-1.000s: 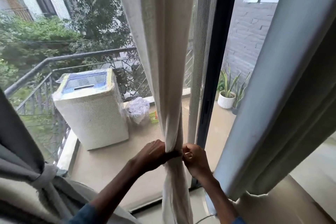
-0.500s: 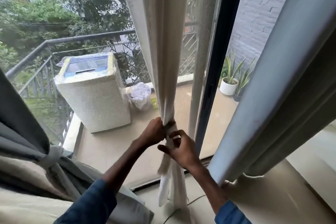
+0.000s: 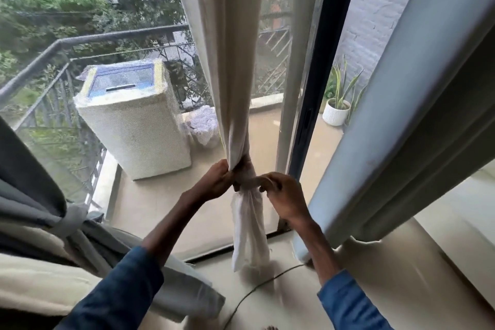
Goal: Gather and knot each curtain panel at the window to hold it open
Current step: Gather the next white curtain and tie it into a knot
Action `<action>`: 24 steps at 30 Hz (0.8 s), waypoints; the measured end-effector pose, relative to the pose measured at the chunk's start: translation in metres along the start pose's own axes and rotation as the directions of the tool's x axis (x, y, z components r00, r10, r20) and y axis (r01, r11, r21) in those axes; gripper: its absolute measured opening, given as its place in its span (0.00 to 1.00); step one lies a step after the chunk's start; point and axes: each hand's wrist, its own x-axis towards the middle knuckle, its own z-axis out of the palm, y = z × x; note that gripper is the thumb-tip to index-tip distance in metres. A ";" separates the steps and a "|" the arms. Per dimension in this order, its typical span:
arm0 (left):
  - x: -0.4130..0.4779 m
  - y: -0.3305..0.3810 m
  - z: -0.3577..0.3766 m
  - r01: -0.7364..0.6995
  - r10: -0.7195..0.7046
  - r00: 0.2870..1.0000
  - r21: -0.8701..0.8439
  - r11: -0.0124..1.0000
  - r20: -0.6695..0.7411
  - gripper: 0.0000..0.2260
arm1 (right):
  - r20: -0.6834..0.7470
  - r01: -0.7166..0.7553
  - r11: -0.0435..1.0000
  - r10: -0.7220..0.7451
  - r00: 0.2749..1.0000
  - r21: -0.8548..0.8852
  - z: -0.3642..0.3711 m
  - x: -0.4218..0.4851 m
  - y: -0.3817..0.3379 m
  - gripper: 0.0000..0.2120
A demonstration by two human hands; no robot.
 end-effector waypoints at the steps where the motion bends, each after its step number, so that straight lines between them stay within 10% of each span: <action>1: 0.000 -0.002 0.000 0.016 -0.016 1.000 -0.019 1.000 -0.011 0.22 | -0.029 -0.001 1.000 0.001 1.000 0.006 -0.004 0.001 0.001 0.09; 14: 0.004 0.005 0.011 0.045 -0.044 0.996 0.020 0.999 -0.072 0.19 | -0.193 -0.006 0.892 0.104 0.976 0.451 -0.012 0.012 -0.014 0.04; 24: 0.000 0.006 0.000 0.136 -0.137 0.990 0.025 0.990 0.047 0.30 | -0.136 0.072 0.943 -0.029 0.990 0.326 -0.005 0.010 -0.016 0.10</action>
